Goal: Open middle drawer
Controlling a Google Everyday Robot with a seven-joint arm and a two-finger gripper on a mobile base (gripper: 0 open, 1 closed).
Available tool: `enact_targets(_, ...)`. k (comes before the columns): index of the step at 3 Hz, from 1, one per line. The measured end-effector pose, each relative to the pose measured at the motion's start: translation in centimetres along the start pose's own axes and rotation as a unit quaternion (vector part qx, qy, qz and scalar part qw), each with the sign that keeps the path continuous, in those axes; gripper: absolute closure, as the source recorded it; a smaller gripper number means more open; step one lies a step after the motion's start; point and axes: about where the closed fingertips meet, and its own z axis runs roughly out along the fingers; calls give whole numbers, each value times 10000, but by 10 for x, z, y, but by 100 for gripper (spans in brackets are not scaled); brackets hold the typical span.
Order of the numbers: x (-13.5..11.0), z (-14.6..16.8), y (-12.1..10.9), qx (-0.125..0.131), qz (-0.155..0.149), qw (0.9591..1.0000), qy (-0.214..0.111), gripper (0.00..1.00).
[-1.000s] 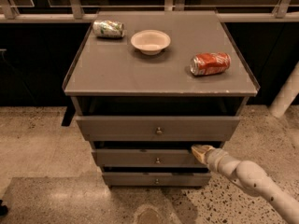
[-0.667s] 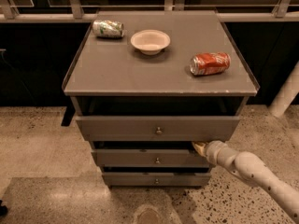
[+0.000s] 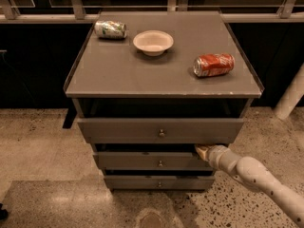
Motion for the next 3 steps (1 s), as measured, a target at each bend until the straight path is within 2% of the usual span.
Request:
enact_targets(1,22,4,4,155,249,9994,197,100)
enact_targets(3,23,2,6,216,339,9987,298,100)
